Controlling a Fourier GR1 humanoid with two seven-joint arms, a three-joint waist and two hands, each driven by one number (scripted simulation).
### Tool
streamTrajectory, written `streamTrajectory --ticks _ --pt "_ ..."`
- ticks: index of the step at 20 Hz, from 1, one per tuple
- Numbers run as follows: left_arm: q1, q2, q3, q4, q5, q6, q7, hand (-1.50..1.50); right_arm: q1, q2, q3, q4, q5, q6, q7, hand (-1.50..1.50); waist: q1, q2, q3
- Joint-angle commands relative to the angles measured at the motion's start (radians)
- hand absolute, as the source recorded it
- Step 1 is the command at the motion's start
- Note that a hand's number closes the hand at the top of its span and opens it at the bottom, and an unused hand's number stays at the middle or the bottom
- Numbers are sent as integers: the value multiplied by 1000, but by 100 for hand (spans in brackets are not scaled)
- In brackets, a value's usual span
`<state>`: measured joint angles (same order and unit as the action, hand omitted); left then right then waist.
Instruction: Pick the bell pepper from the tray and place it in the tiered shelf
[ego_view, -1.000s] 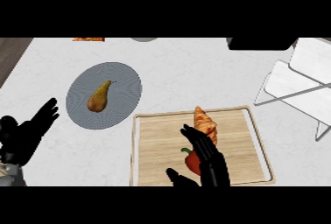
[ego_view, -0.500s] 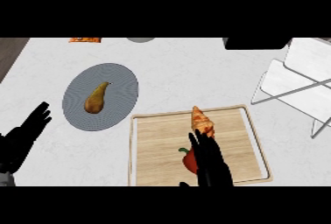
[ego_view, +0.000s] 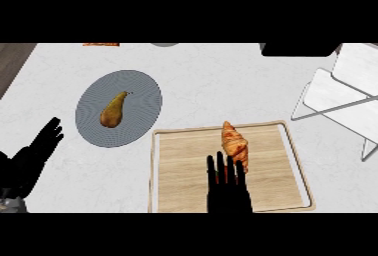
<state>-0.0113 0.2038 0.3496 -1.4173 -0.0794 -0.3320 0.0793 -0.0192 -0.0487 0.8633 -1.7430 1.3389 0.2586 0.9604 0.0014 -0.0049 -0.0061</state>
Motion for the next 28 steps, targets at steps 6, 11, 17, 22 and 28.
streamTrajectory --ticks 6,11,17,22,28 --pt "-29 -67 37 5 -52 84 6 0 -106 47 -52 -88 -49 345 128 -150 -1 5 5" --pt "-5 -113 28 -64 -71 83 42 0 -118 48 -25 79 -44 226 136 -150 5 4 6" --pt "-71 -57 69 20 -38 44 29 0 -181 48 -144 138 -35 211 37 -150 1 5 6" --pt "-18 -71 70 -23 -48 58 12 0 -109 -1 -182 160 2 126 -81 -150 0 5 6" --pt "-9 -133 10 -85 -86 117 59 0 -174 42 -222 213 -3 181 -91 -150 1 4 6"
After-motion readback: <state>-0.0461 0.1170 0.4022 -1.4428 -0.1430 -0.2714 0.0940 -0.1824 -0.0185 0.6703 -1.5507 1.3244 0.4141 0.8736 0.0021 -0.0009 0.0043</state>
